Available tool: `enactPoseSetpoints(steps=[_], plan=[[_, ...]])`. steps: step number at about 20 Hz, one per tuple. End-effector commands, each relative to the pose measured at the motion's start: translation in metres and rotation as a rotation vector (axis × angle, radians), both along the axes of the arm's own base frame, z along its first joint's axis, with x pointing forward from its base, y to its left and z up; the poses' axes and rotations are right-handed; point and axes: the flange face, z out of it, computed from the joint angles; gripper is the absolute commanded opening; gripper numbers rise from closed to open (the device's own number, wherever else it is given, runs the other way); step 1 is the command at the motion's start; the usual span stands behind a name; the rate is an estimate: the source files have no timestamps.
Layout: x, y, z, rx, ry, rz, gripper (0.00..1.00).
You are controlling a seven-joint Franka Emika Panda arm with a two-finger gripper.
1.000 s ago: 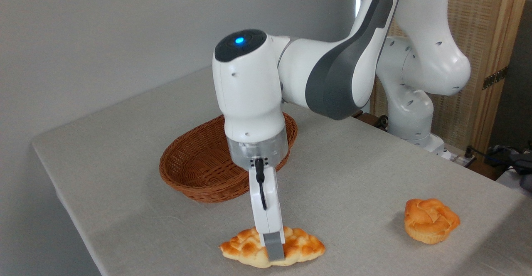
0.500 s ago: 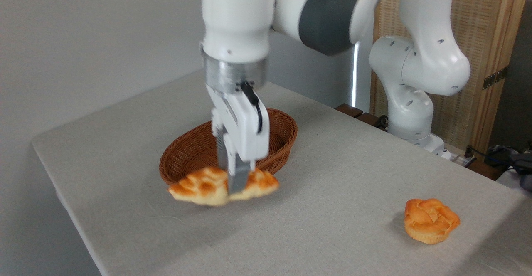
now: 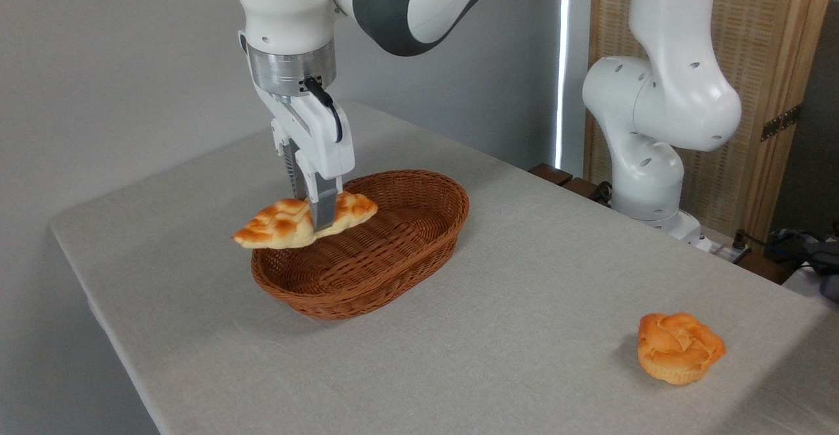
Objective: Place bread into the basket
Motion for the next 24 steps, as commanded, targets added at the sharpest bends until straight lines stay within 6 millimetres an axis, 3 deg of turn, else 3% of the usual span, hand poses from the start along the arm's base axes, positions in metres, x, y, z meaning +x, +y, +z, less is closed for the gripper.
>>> enactPoseSetpoints(steps=[1,2,3,24], plan=[[-0.0060,0.0019,-0.0023,-0.008,0.068,0.018,0.70],[-0.0055,0.0021,-0.0025,-0.005,0.069,0.024,0.88],[-0.0053,0.0037,-0.0026,0.003,0.069,0.031,1.00],[-0.0047,0.0101,0.0007,0.020,0.060,0.028,1.00]])
